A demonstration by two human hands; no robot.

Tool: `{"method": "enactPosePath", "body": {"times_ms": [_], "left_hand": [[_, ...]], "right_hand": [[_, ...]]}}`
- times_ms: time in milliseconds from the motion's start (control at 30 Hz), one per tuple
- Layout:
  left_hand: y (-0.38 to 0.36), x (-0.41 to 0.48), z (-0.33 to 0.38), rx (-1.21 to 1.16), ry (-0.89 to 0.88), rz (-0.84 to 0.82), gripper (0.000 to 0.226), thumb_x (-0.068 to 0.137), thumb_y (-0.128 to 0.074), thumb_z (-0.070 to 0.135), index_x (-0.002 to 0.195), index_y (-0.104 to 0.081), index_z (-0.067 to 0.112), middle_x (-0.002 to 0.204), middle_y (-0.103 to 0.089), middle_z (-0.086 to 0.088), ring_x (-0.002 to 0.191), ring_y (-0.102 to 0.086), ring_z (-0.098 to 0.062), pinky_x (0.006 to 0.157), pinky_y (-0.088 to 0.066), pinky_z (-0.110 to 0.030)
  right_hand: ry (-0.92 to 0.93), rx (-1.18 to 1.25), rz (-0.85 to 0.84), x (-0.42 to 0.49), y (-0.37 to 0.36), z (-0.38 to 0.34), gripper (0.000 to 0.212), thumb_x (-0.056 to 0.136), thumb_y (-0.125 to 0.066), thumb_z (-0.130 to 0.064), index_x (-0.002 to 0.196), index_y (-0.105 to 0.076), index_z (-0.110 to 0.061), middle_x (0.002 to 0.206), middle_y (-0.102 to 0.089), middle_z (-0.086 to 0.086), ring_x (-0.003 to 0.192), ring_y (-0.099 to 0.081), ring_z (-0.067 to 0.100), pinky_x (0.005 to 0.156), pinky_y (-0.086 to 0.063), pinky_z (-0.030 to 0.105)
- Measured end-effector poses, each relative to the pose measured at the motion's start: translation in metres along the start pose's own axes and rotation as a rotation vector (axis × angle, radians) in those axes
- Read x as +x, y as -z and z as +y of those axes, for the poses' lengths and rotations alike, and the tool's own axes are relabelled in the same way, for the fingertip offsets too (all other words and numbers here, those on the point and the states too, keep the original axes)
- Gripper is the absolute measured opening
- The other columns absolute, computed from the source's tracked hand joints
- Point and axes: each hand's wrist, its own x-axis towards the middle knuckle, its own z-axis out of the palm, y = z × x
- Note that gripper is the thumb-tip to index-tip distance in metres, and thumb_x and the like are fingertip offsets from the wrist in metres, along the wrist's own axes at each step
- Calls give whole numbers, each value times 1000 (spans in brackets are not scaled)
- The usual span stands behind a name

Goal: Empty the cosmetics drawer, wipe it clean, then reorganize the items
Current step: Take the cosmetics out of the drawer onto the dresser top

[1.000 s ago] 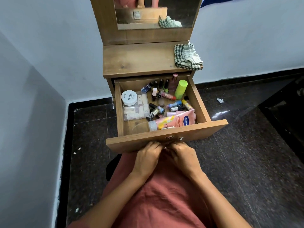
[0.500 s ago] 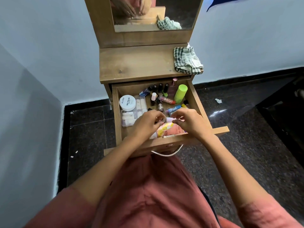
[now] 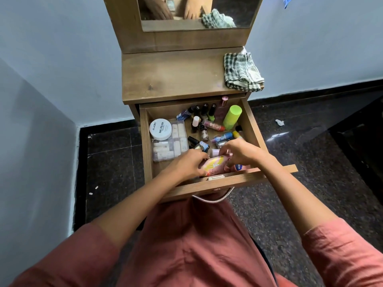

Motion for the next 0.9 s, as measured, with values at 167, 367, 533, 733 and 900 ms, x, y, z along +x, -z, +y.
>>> {"method": "enactPosePath", "body": {"times_ms": [167, 367, 533, 733, 900], "left_hand": [[-2, -5, 0, -50, -34, 31, 50, 79, -67, 22, 126, -52, 9, 119, -61, -11, 108, -55, -24, 90, -45, -36], [25, -21, -5, -235, -42, 192, 66, 73, -75, 27, 131, -46, 17, 131, -48, -2, 118, -46, -16, 99, -39, -30], [55, -30, -6, -406, 67, 407, 63, 72, -76, 13, 128, -49, 18, 130, -51, -3, 106, -50, -9, 74, -42, -11], [97, -28, -27, -579, 136, 572, 63, 66, -81, 18, 124, -56, 15, 124, -61, -4, 111, -58, -15, 93, -50, -32], [134, -14, -41, -793, 156, 677, 58, 66, -79, 10, 121, -59, 10, 116, -66, -5, 103, -63, -14, 86, -51, -24]], "right_hand": [[7, 86, -9, -3, 1, 0, 38, 75, -70, -15, 111, -63, -10, 107, -68, 10, 91, -59, 18, 80, -46, 31], [0, 406, 38, -15, 36, 7, 39, 71, -76, -12, 107, -65, -6, 90, -67, 4, 75, -61, 13, 71, -49, 29], [2, 576, 79, -12, 71, 8, 37, 70, -77, -10, 105, -67, -6, 82, -69, -1, 60, -63, -4, 61, -51, 10], [89, 459, 263, 4, 107, -5, 54, 73, -75, -14, 123, -55, -10, 115, -60, 7, 103, -58, 17, 89, -49, 23], [186, 240, 473, 26, 119, -7, 84, 70, -77, -19, 141, -33, -16, 148, -30, 5, 138, -21, 21, 114, -19, 37]]}}
